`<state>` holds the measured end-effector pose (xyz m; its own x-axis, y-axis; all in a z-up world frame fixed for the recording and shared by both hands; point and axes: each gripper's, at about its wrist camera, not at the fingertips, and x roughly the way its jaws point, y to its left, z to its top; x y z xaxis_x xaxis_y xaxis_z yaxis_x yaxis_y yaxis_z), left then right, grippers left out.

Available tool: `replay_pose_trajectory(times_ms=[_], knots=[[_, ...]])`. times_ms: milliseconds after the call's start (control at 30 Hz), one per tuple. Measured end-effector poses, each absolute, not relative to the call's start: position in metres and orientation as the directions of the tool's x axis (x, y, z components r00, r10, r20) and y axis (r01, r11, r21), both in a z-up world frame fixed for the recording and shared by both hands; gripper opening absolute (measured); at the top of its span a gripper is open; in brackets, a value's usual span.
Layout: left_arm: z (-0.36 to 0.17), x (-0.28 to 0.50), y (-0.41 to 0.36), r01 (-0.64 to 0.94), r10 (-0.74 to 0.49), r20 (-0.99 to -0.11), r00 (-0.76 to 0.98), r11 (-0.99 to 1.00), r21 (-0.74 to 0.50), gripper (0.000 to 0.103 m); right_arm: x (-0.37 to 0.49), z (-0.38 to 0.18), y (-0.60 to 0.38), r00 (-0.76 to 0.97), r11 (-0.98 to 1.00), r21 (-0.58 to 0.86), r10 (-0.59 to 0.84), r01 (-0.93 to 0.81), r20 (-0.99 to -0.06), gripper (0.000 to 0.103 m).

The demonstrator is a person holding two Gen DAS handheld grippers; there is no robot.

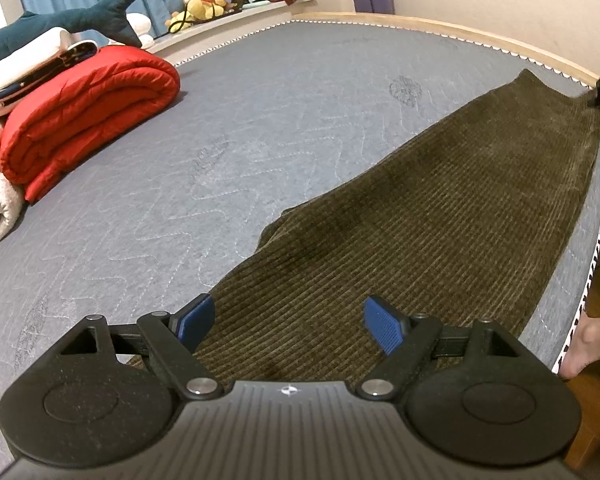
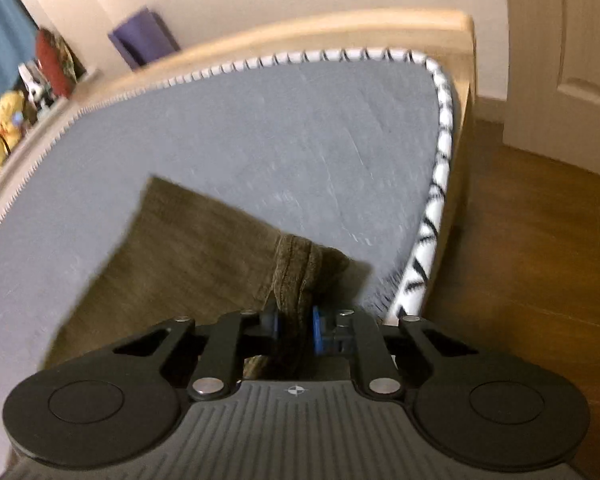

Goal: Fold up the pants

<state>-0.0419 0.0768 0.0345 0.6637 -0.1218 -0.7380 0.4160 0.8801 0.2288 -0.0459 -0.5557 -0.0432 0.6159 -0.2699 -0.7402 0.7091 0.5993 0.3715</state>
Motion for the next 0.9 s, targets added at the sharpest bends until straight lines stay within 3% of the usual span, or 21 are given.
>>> replay_pose_trajectory(times_ms=[167, 267, 433, 533, 667, 767, 833, 900], knots=[[0.037, -0.04, 0.082, 0.395, -0.111, -0.733, 0.671, 0.89, 0.227, 0.086, -0.04, 0.004, -0.513, 0.726, 0.69, 0.395, -0.277, 0.606, -0.63, 0.013], [0.038, -0.038, 0.086, 0.376, -0.1, -0.729, 0.677, 0.899, 0.225, 0.086, -0.033, 0.038, -0.47, 0.807, 0.794, 0.384, -0.212, 0.471, -0.55, 0.013], [0.041, -0.032, 0.093, 0.341, -0.08, -0.723, 0.686, 0.914, 0.222, 0.086, -0.036, 0.083, -0.346, 0.907, 0.962, 0.251, 0.008, 0.108, -0.421, 0.012], [0.044, -0.028, 0.095, 0.317, -0.062, -0.726, 0.685, 0.923, 0.22, 0.086, -0.051, 0.086, -0.255, 0.898, 0.979, 0.114, 0.199, -0.167, -0.393, 0.012], [0.051, -0.021, 0.098, 0.288, -0.065, -0.734, 0.676, 0.94, 0.182, 0.086, -0.074, 0.053, -0.143, 0.744, 0.839, -0.014, 0.475, -0.544, -0.47, 0.013], [0.059, -0.015, 0.1, 0.262, -0.082, -0.74, 0.667, 0.956, 0.131, 0.086, -0.083, 0.004, -0.08, 0.507, 0.679, 0.011, 0.559, -0.734, -0.656, 0.014], [0.063, -0.013, 0.101, 0.244, -0.094, -0.743, 0.662, 0.965, 0.096, 0.086, -0.09, -0.022, -0.056, 0.387, 0.611, 0.025, 0.533, -0.791, -0.753, 0.027], [0.065, -0.012, 0.102, 0.241, -0.117, -0.743, 0.659, 0.969, 0.061, 0.086, -0.098, -0.023, -0.048, 0.389, 0.587, -0.005, 0.53, -0.81, -0.753, 0.042]])
